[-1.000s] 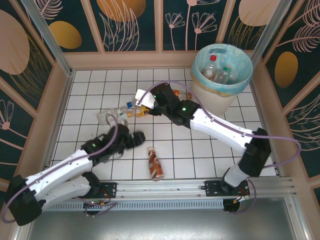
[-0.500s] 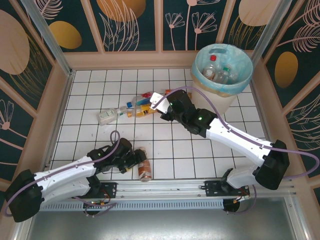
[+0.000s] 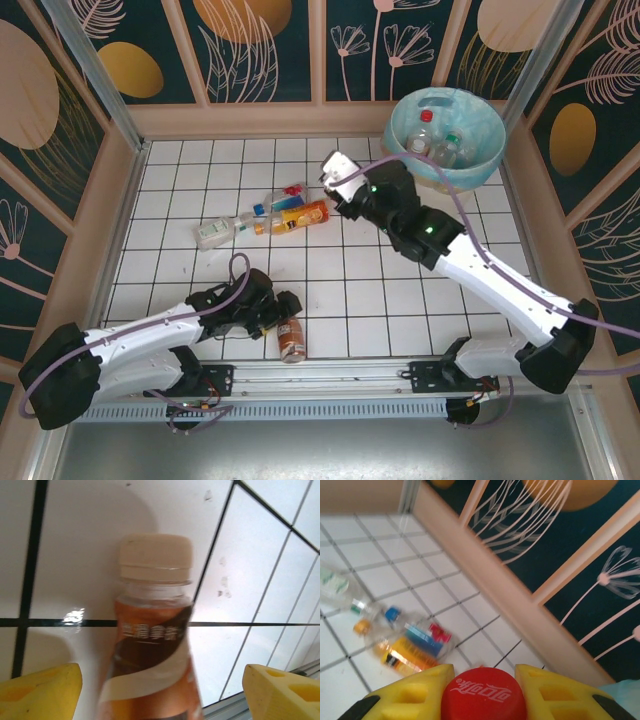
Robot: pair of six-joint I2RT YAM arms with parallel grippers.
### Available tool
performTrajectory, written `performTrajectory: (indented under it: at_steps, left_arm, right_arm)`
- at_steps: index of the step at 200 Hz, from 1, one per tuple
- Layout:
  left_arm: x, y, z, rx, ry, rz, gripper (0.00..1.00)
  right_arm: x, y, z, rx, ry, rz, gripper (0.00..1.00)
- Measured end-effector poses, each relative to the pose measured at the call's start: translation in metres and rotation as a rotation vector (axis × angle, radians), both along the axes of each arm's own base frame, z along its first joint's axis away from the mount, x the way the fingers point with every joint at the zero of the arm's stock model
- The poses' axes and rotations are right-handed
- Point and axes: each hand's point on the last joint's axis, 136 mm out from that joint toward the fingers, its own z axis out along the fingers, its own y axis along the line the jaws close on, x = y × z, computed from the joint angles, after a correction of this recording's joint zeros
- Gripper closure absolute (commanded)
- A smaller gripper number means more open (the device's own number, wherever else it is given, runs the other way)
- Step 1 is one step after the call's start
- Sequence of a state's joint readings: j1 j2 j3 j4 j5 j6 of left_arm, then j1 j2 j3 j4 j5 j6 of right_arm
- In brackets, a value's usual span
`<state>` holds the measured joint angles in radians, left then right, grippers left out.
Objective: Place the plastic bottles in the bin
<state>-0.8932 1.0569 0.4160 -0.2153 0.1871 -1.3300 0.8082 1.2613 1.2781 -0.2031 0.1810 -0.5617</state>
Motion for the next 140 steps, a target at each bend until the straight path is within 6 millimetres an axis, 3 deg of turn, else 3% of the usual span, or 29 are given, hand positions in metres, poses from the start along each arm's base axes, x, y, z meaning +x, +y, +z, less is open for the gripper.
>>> performTrajectory:
  at_steps: [42, 89, 113, 140]
  left_arm:
    - [0.007, -0.008, 0.008, -0.026, -0.02, 0.003, 0.16]
    - [0.017, -0.011, 0.023, -0.034, -0.067, 0.027, 0.13]
    - [0.022, -0.007, 0.032, -0.039, -0.106, 0.05, 0.13]
    - [0.027, -0.001, 0.041, -0.041, -0.15, 0.079, 0.13]
  right_arm:
    - [0.018, -0.027, 0.073, 0.126, -0.117, -0.039, 0.83]
    - [0.034, -0.075, 0.157, 0.329, -0.27, -0.087, 0.86]
    - [0.042, -0.122, 0.204, 0.42, -0.411, -0.167, 0.86]
    - [0.056, -0.181, 0.223, 0.474, -0.499, -0.3, 0.86]
